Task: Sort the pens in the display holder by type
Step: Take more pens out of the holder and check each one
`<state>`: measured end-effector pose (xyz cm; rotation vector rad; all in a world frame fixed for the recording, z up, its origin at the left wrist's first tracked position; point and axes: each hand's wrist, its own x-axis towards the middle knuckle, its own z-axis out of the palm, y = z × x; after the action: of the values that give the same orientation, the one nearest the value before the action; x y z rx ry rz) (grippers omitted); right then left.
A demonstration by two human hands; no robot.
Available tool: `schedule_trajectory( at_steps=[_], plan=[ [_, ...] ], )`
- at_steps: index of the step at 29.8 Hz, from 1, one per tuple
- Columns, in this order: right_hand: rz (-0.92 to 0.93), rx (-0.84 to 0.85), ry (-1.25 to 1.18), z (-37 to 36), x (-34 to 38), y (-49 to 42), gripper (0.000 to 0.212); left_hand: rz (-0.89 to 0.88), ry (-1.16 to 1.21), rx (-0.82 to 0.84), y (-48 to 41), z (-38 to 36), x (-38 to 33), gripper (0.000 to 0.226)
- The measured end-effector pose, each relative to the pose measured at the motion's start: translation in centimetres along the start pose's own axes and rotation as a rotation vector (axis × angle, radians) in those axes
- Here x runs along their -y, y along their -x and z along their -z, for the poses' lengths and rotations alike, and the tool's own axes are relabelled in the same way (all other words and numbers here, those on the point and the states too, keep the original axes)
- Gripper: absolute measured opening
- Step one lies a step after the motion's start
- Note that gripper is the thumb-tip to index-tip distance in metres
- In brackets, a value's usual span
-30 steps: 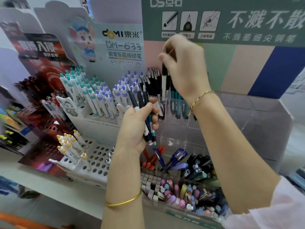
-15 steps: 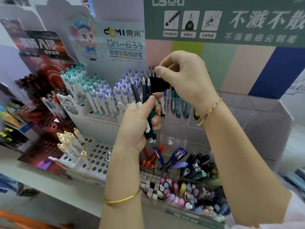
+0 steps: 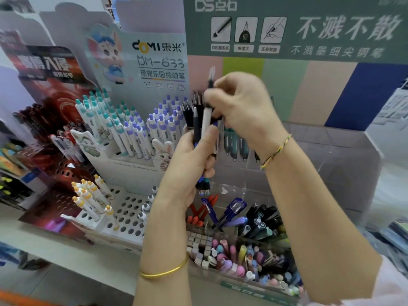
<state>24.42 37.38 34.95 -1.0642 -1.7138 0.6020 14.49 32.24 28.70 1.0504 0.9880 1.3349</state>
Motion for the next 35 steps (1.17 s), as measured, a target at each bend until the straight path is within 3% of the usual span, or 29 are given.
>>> schedule_trajectory(
  at_steps=[3,5,10,26,28,32,35],
  plan=[
    [-0.035,-0.294,-0.087,1.0,-0.6,-1.3,0.009,0.069,0.093,-0.11,-0.1,0.8,0.0,0.039],
    [0.006,-0.346,-0.015,1.4,-0.7,-1.7,0.007,0.096,0.198,-0.149,-0.1,1.2,0.0,0.035],
    [0.077,-0.246,0.167,-0.1,-1.6,-1.8,0.003,0.072,0.281,-0.118,0.0,1.1,-0.3,0.027],
    [-0.109,0.166,0.625,-1.5,-3.7,-1.5,0.021,0.037,0.256,-0.093,0.3,1.2,-0.7,0.034],
    [-0.121,0.149,0.583,-1.3,-3.8,-1.2,0.021,0.028,0.239,-0.094,0.2,1.1,-0.7,0.033],
    [-0.026,-0.065,0.283,-0.1,-2.1,-0.4,0.019,-0.012,0.136,-0.078,0.2,0.9,-0.8,0.029],
    [-0.058,0.148,0.074,0.3,-0.5,0.2,0.03,-0.044,0.087,-0.044,0.1,0.6,-0.8,0.026]
  ],
)
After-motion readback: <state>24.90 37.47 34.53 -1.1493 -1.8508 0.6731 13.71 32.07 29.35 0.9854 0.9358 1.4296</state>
